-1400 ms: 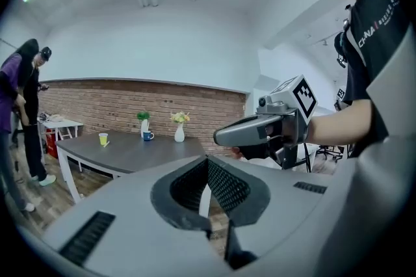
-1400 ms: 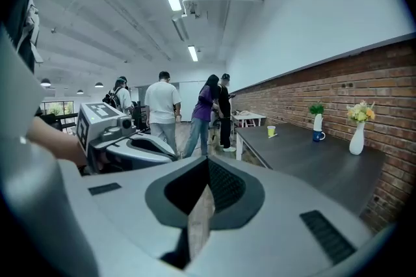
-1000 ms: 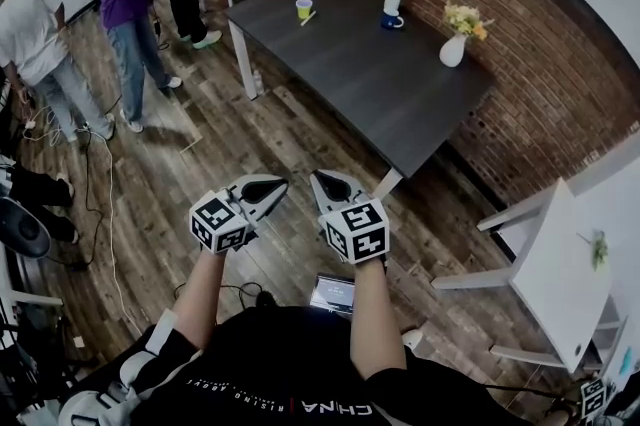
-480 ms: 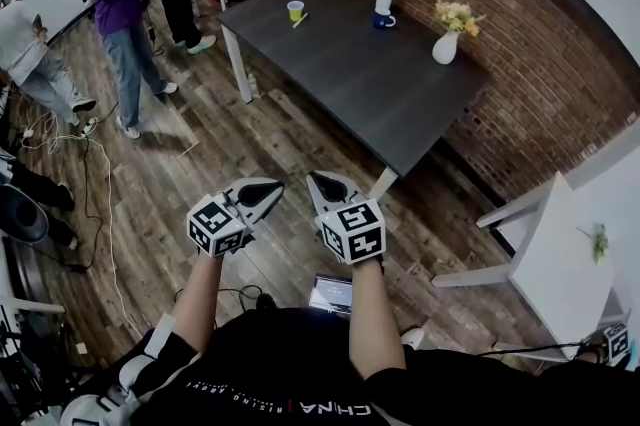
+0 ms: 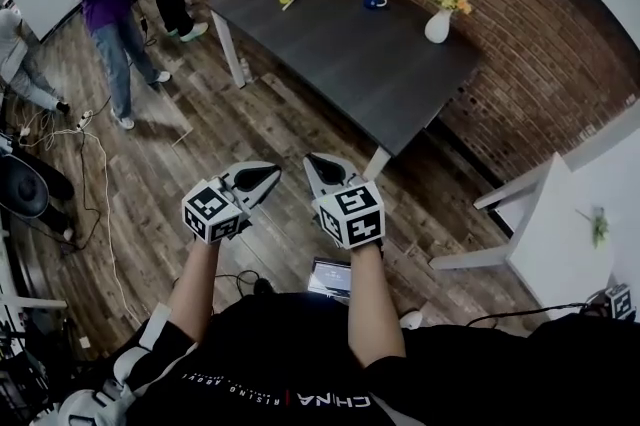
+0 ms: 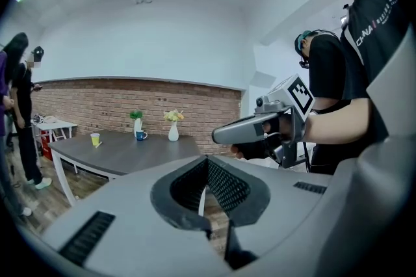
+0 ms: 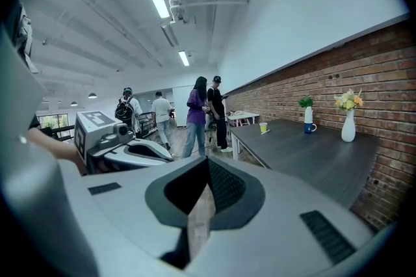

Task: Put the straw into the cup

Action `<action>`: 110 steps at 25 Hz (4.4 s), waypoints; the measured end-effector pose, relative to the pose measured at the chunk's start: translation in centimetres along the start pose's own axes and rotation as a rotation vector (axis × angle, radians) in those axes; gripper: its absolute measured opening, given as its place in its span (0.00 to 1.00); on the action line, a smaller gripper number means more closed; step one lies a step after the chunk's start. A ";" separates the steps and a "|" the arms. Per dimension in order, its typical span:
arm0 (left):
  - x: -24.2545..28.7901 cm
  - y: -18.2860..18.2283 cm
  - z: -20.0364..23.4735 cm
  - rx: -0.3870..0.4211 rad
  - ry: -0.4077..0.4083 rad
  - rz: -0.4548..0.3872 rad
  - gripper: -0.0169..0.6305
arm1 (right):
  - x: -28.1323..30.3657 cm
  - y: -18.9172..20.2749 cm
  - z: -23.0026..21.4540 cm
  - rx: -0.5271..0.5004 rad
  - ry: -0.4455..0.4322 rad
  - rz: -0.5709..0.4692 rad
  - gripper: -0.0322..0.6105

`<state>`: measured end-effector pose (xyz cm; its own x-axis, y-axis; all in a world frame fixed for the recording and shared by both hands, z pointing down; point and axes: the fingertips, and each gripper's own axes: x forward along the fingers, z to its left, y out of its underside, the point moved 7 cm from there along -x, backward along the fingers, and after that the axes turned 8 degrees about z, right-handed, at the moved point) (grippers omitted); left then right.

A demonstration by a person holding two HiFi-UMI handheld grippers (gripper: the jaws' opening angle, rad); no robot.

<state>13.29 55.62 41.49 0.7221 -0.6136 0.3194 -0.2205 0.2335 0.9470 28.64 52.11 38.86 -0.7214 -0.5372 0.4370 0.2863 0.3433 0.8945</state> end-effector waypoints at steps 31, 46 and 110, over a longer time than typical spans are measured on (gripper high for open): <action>5.5 1.4 17.8 -0.084 -0.017 0.008 0.03 | 15.1 -4.8 -9.7 0.016 0.014 0.052 0.06; 7.1 1.8 33.5 -0.131 0.056 0.018 0.03 | 27.2 -9.5 -13.3 0.101 0.076 0.101 0.06; 31.2 -6.5 83.7 -0.082 0.276 0.090 0.03 | 66.0 -28.7 -44.7 0.208 0.239 0.213 0.06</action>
<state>-17.65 -28.18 48.13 0.8555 -0.3619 0.3704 -0.2462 0.3449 0.9058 0.96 -27.68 46.21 -0.4848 -0.5929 0.6430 0.2622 0.6028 0.7536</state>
